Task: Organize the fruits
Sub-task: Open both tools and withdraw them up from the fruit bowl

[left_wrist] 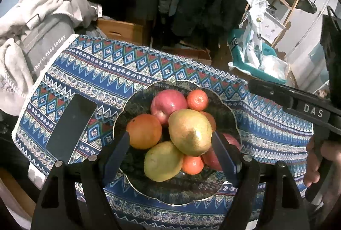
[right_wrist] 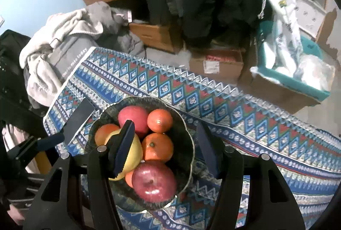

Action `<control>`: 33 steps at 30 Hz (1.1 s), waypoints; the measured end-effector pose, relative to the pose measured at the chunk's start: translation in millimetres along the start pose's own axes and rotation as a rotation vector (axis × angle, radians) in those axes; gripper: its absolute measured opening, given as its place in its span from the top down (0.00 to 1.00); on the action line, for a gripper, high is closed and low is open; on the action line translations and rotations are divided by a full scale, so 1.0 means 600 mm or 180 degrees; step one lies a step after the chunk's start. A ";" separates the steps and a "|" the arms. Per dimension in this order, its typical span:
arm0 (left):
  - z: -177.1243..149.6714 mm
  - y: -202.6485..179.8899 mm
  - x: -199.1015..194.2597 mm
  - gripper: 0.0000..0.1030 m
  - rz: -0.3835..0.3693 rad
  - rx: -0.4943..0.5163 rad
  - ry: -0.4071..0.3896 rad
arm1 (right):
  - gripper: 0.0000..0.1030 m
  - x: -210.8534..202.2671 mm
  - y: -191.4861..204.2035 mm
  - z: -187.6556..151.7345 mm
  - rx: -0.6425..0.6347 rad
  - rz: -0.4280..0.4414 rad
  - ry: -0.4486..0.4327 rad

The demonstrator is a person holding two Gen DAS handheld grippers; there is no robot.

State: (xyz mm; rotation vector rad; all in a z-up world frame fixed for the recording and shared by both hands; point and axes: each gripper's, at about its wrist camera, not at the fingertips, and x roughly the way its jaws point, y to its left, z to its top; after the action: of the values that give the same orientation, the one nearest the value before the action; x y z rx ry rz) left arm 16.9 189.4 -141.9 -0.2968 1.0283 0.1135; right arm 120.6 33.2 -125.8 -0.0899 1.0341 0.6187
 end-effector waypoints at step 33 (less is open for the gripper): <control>0.009 -0.093 -0.183 0.02 0.0142 0.0524 -0.0909 | 0.21 -0.259 0.006 -0.044 -0.0150 -0.0307 -0.0907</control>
State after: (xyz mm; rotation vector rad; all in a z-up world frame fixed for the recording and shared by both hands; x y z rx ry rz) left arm -21.9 142.7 -34.8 -0.1035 0.7554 0.1073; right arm 42.5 -41.1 -10.8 -0.0895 0.7357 0.5499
